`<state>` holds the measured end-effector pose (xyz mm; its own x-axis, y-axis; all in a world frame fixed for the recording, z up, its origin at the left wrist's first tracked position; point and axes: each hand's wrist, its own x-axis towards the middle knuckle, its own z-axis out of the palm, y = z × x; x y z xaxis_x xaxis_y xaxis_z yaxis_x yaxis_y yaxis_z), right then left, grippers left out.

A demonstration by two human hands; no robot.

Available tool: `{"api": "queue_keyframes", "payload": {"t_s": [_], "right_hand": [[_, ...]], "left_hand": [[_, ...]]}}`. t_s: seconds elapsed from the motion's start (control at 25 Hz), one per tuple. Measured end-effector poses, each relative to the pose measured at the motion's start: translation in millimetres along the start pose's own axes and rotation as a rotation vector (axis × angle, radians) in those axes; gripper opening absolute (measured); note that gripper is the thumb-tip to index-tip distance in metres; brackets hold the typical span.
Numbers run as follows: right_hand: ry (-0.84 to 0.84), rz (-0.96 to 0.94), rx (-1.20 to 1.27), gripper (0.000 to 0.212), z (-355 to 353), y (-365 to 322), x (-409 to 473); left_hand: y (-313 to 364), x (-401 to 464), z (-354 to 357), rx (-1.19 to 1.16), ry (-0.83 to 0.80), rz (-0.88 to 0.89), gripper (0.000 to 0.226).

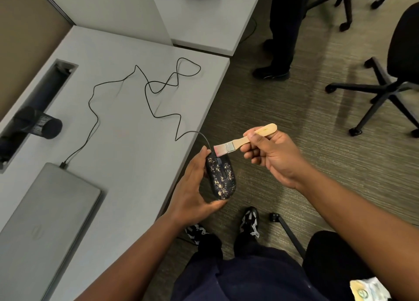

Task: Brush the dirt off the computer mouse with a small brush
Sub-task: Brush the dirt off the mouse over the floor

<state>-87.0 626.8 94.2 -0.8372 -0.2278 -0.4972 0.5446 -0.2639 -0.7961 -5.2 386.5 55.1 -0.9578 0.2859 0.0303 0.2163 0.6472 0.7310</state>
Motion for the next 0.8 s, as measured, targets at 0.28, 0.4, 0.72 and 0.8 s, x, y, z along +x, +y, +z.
{"api": "queue_keyframes", "payload": {"t_s": [0.28, 0.4, 0.72, 0.8], "right_hand": [[-0.032, -0.057, -0.041, 0.018, -8.4, -5.8, -6.5], [-0.101, -0.046, 0.051, 0.027, -1.9, -5.7, -8.6], [-0.172, 0.003, -0.024, 0.027, -5.5, -4.2, -8.4], [-0.152, -0.012, -0.033, 0.025, -6.5, -6.2, -9.0]], "left_hand": [[-0.1, -9.7, 0.7, 0.003, 0.012, -0.036, 0.129], [2.5, -9.5, -0.3, -0.008, 0.025, -0.044, 0.127], [-3.8, -7.8, -1.3, -0.002, 0.075, -0.062, 0.132], [-5.1, -7.9, -1.0, -0.001, 0.086, -0.058, 0.134]]}}
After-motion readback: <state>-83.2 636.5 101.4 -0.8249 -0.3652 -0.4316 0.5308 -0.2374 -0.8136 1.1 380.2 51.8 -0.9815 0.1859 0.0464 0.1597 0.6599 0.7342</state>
